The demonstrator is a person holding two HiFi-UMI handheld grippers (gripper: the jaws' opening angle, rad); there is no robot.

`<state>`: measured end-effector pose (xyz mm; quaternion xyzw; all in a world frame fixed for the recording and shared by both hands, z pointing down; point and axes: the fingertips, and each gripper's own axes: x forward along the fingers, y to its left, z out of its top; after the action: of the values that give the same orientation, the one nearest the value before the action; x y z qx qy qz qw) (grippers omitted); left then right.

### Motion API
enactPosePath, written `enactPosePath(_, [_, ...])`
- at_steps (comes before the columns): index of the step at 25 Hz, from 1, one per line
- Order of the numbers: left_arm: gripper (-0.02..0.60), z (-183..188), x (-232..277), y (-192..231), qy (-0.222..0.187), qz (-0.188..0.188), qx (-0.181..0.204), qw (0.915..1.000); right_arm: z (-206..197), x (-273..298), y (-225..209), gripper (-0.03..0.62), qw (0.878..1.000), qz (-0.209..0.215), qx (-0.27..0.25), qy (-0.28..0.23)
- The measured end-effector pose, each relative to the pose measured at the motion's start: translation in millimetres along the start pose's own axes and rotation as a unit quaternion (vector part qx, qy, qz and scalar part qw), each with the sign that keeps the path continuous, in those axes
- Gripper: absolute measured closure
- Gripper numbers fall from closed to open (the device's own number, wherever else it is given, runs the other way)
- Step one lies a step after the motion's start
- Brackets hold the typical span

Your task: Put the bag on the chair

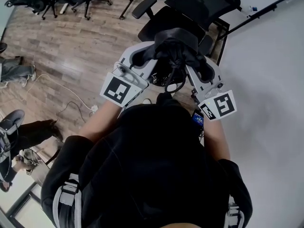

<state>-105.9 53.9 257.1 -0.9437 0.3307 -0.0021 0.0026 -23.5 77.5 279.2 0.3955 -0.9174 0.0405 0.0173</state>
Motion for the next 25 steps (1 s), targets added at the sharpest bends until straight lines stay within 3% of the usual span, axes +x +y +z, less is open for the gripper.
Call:
enactPosePath(3, [0.543, 5, 14, 7, -0.003, 0.004, 0.005, 1.0, 7, 6, -16, 0.485, 1.0, 0.004, -0.007, 0.0])
enactPosePath(6, [0.544, 17, 9, 4, -0.038, 0.003, 0.009, 0.9992, 14, 5, -11, 0.485, 1.0, 0.0, -0.028, 0.004])
enactPosePath(8, [0.543, 15, 18, 7, -0.03, 0.01, 0.009, 0.9994, 16, 8, -20, 0.485, 0.999, 0.001, -0.04, 0.008])
enactPosePath(14, [0.544, 10, 107, 31, -0.018, 0.03, 0.02, 0.9992, 20, 25, -113, 0.485, 0.999, 0.014, -0.039, 0.002])
enactPosePath(25, [0.544, -4, 190, 42, -0.007, 0.039, 0.012, 0.9991, 10, 32, -197, 0.485, 0.999, 0.023, -0.022, 0.006])
